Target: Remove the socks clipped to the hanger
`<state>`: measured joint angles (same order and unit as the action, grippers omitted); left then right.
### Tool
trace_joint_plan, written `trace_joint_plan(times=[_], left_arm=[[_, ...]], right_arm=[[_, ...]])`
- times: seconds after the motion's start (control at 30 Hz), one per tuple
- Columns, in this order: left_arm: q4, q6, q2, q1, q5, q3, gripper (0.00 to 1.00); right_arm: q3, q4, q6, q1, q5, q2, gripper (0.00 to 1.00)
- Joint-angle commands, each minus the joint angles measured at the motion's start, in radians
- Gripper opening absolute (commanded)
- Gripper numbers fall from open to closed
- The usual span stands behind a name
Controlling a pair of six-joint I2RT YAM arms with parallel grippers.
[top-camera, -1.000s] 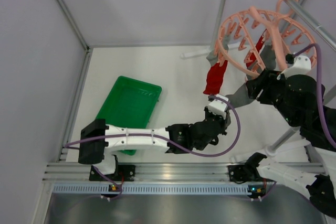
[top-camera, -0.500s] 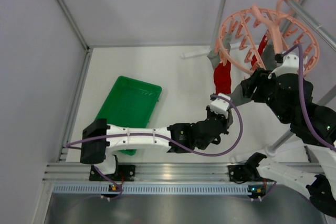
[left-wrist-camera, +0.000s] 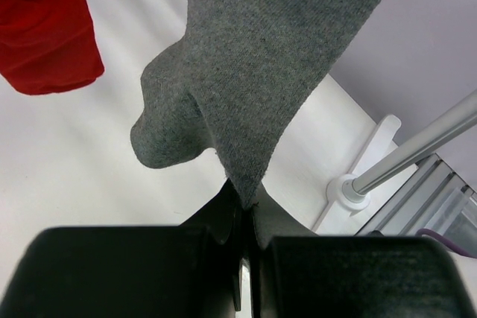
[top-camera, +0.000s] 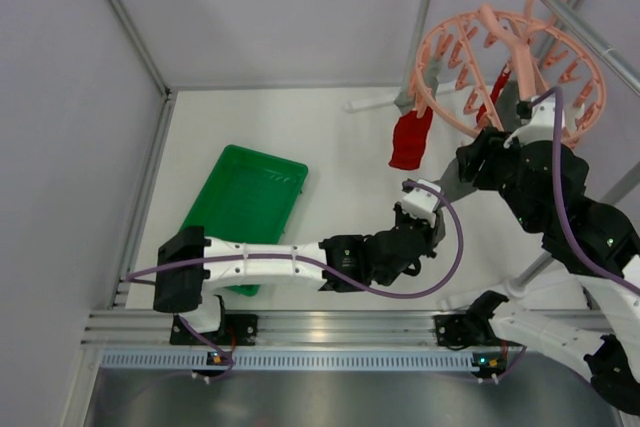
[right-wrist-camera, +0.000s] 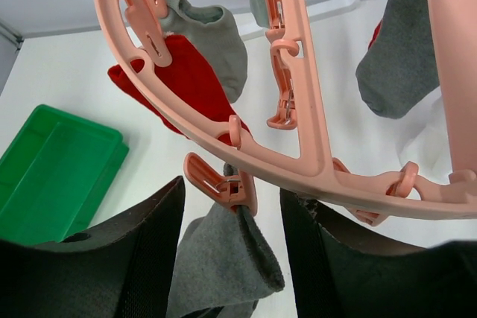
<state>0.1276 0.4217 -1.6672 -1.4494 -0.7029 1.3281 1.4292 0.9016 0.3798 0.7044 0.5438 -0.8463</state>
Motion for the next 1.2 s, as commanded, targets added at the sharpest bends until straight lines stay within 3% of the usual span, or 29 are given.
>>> trace_joint_plan(times=[0.0,0.17,0.47,0.9,1.17], left_arm=[[0.015,0.014,0.000,-0.006,0.010,0.028,0.00],[0.015,0.019,0.003,-0.006,0.043,0.026,0.00],[0.017,0.049,0.040,-0.006,0.105,0.008,0.00],[0.018,0.061,0.038,-0.008,0.123,0.013,0.00],[0.018,0.065,0.040,-0.011,0.118,0.005,0.00]], right_arm=[[-0.015,-0.125,-0.041,0.013,0.028,0.015,0.51],[-0.091,-0.242,-0.073,0.014,0.019,0.065,0.50],[-0.125,-0.308,-0.108,0.012,-0.022,0.079,0.48],[-0.093,-0.290,-0.107,0.014,0.025,0.021,0.47],[-0.121,-0.329,-0.104,0.012,0.065,0.027,0.38]])
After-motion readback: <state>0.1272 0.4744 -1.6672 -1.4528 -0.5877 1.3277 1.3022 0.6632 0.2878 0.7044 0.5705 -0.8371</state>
